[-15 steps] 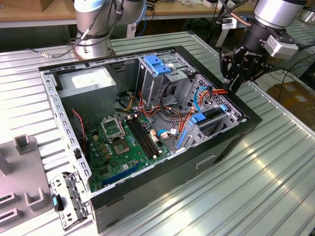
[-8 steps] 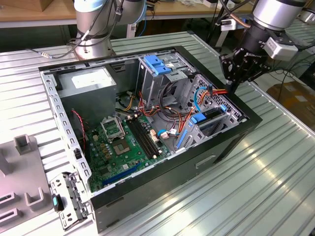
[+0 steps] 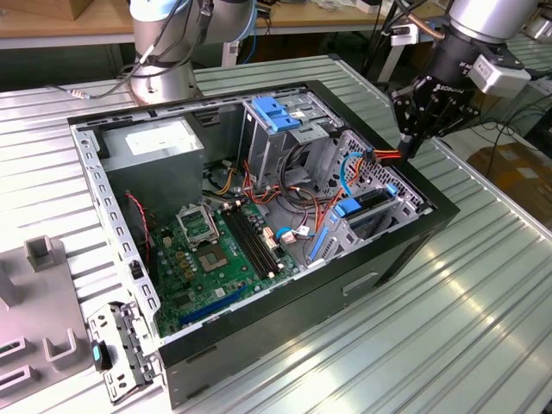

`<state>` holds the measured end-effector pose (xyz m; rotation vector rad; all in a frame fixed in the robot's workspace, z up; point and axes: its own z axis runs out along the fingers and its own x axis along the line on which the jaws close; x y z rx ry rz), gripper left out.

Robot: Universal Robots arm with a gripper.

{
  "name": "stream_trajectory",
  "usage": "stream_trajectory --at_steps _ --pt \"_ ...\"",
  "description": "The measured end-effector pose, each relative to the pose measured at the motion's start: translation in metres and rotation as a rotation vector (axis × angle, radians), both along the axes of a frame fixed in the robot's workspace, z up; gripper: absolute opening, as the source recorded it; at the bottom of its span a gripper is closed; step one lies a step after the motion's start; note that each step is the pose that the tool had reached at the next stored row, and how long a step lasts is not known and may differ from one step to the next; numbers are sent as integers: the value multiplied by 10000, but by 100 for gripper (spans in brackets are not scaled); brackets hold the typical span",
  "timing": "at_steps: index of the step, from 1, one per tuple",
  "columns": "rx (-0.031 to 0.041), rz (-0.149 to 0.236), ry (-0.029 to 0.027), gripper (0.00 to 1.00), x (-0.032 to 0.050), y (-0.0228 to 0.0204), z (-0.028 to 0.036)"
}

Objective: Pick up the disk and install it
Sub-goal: 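Insert the first disk wire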

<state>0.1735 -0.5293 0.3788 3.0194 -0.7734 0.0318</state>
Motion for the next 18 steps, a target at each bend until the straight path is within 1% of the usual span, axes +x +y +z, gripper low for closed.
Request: stream_trajectory --at_steps 1,3,5,9,10,11,12,15,18 --pt "0 -215 0 16 -1 0 -3" --pt "2 -420 0 16 -15 0 -9" --pt "2 -440 1 16 -42 -1 -12" --pt "1 -440 1 16 -144 -7 -17" --pt "1 -471 0 16 -160 -7 -23" --pt "1 -594 0 16 -160 -7 -26" --pt "1 -808 0 16 -161 -7 -31" --pt "0 -1717 0 16 -161 -7 -47" --pt "-1 -2330 0 16 -160 -7 -54"
